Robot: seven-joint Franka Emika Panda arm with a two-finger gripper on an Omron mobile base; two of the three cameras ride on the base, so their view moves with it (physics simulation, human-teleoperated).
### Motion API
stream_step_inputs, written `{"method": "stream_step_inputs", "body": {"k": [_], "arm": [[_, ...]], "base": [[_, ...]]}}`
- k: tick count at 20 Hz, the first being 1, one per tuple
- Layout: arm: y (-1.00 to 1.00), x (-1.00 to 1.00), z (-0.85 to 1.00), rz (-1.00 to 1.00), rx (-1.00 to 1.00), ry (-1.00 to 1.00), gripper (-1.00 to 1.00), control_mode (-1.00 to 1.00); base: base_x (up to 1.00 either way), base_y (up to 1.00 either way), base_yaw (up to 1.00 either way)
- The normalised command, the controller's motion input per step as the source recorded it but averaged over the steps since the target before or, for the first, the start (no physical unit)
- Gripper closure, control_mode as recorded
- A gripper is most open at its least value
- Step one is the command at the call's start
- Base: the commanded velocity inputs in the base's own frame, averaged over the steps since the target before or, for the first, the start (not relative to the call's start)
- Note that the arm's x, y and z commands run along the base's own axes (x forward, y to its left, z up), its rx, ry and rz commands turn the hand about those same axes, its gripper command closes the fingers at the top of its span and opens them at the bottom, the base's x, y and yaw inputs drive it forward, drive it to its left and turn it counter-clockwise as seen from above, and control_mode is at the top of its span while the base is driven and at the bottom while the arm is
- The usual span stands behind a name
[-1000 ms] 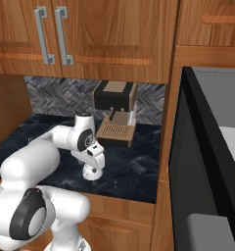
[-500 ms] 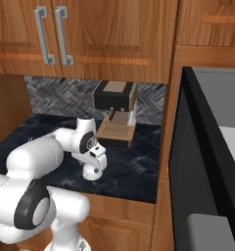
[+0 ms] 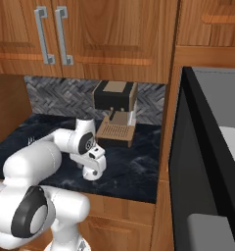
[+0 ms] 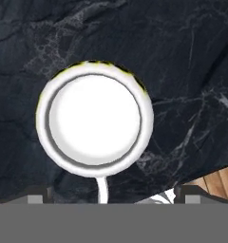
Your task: Pick the mug from the counter and place it inside the microwave. Then close the microwave.
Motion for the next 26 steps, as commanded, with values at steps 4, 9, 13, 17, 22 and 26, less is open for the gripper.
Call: {"method": "stream_step_inputs", "body": {"k": [4, 9, 13, 17, 22, 26], "arm": [[0.05, -0.05, -0.06, 0.00, 0.00, 0.00, -1.00, -1.00], [0.08, 0.11, -0.45, -0.03, 0.00, 0.00, -1.00, -1.00], [0.03, 0.01, -0.36, -0.10, 0.00, 0.00, -1.00, -1.00], [0.05, 0.12, -0.05, -0.10, 0.00, 0.00, -1.00, -1.00], [0.00, 0.02, 0.00, -0.06, 0.00, 0.00, -1.00, -1.00], [0.00, 0.00, 0.00, 0.00, 0.00, 0.00, -1.00, -1.00]], "base": [[0.00, 0.00, 0.00], [0.00, 0.00, 0.00], [0.00, 0.00, 0.00], [0.00, 0.00, 0.00], [0.00, 0.00, 0.00], [0.00, 0.00, 0.00]]}}
